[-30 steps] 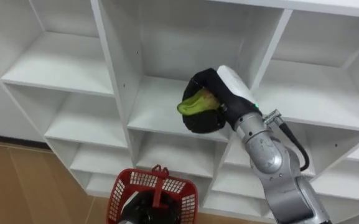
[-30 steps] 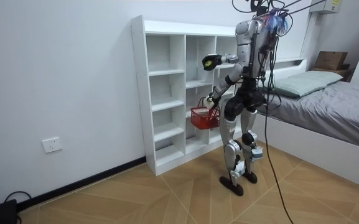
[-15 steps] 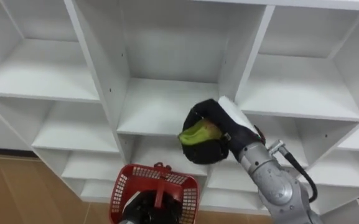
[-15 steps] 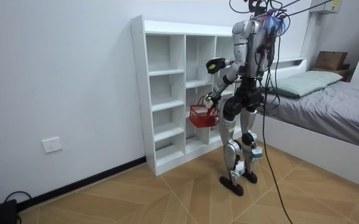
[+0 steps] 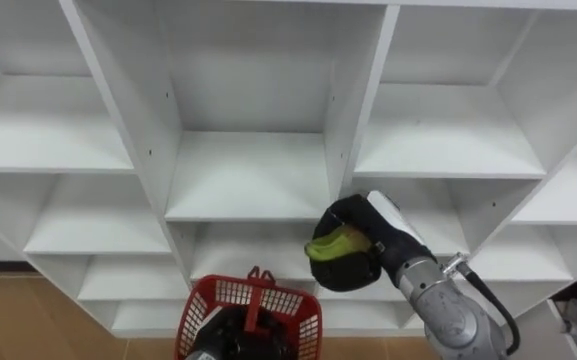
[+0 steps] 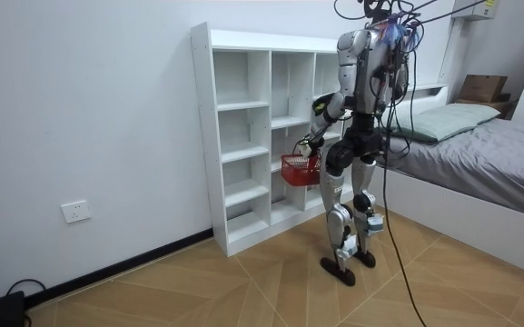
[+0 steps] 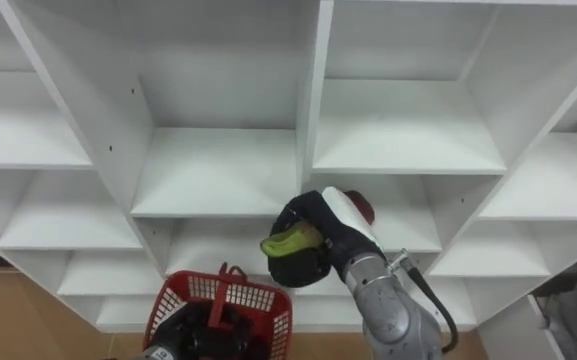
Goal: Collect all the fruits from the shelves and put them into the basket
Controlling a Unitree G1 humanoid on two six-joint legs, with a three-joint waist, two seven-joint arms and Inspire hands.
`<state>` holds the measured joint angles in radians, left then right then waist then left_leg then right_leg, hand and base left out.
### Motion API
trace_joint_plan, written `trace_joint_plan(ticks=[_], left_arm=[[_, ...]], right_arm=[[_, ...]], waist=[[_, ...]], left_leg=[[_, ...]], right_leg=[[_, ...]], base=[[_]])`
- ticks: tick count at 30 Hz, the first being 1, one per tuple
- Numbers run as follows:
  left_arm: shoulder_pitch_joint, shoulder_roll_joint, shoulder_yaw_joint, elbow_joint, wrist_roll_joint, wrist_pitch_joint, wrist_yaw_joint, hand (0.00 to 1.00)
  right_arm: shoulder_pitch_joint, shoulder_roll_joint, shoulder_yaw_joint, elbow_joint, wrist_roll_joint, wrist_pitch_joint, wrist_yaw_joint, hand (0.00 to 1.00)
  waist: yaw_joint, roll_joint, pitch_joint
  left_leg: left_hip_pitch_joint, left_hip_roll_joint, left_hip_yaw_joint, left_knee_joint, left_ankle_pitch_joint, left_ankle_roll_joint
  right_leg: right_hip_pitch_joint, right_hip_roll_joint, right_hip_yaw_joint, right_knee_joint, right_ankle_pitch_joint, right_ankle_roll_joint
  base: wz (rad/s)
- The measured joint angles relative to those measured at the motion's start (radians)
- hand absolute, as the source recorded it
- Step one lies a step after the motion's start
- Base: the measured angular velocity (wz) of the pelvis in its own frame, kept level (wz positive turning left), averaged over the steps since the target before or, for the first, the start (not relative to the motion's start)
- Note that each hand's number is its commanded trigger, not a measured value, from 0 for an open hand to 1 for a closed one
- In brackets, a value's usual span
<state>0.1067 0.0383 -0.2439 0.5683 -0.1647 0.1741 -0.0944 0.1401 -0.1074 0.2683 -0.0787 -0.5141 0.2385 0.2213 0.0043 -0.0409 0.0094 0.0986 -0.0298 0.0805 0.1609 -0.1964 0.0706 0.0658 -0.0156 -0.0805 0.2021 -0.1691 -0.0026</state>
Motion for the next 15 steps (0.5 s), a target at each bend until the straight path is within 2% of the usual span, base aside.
trace_joint_plan(ticks=[5,15], left_arm=[[-0.004,0.003,-0.020,-0.001,-0.001,0.000,0.004,1.00],[-0.028,0.019,-0.034,-0.001,-0.001,0.000,0.005,1.00]], right_arm=[[0.000,-0.001,0.002,0.016,0.000,0.003,-0.004,1.00],[0.000,-0.003,0.005,0.131,0.009,0.003,-0.026,1.00]], waist=[[0.000,-0.006,-0.0037],[0.002,0.000,0.0011]], left_leg=[[0.000,0.000,0.002,0.000,0.000,0.000],[0.000,0.001,0.004,-0.001,0.000,0.000]], right_leg=[[0.000,0.000,0.004,0.001,0.000,0.000],[0.001,0.000,-0.001,0.001,0.001,-0.001]], base=[[0.00],[0.00]])
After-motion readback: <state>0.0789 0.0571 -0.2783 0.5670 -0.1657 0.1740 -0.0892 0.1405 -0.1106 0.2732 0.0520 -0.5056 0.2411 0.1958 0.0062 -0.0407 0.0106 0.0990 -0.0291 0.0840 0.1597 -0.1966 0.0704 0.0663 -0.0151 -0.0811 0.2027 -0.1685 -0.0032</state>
